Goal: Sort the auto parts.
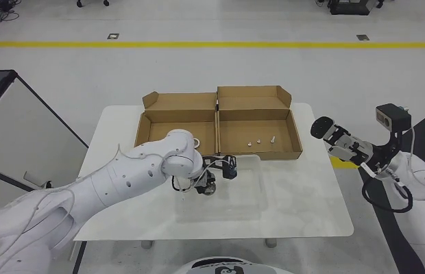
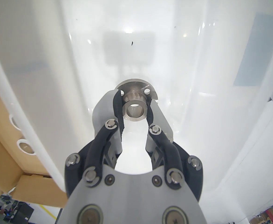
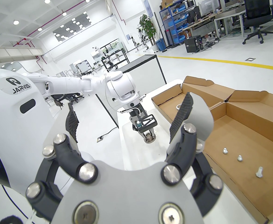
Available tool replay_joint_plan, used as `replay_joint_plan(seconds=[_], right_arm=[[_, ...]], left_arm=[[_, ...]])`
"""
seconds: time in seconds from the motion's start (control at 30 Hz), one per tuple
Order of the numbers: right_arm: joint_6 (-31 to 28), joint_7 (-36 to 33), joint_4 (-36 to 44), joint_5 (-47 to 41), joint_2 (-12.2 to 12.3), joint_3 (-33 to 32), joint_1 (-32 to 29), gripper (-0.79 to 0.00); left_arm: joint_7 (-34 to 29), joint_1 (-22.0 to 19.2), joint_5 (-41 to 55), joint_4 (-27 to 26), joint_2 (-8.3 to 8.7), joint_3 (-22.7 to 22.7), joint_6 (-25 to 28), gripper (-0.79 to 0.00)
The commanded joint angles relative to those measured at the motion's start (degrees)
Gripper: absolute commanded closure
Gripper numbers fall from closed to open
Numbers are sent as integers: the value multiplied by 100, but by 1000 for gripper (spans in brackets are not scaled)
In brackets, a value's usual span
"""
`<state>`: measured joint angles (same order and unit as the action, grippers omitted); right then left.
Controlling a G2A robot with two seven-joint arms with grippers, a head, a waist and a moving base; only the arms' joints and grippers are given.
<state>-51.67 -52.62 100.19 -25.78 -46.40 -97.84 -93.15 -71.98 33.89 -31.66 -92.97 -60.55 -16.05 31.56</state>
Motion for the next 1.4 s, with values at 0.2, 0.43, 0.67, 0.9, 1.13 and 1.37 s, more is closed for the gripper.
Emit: replay_joint_plan(seconds=[0.2, 0.43, 0.67, 0.9, 1.13, 1.37], right_arm=[[0, 0, 0, 0, 0, 0, 0, -785], [0, 0, 0, 0, 0, 0, 0, -785], [0, 0, 0, 0, 0, 0, 0, -785], [0, 0, 0, 0, 0, 0, 0, -785], [0, 0, 0, 0, 0, 0, 0, -785], [0, 0, 0, 0, 0, 0, 0, -785]], left_arm=[[-87, -53, 93, -255, 60, -160, -13, 0], [325, 25, 44, -191, 93, -328, -207, 0], [1491, 496, 885, -4, 596, -1629, 275, 0], [2043, 1333, 1695, -98, 1119, -2881, 1159, 0], [2784, 2028, 3156, -38, 1366, -3630, 2288, 0], [3112, 2249, 4803, -37, 1404, -3827, 2644, 0]])
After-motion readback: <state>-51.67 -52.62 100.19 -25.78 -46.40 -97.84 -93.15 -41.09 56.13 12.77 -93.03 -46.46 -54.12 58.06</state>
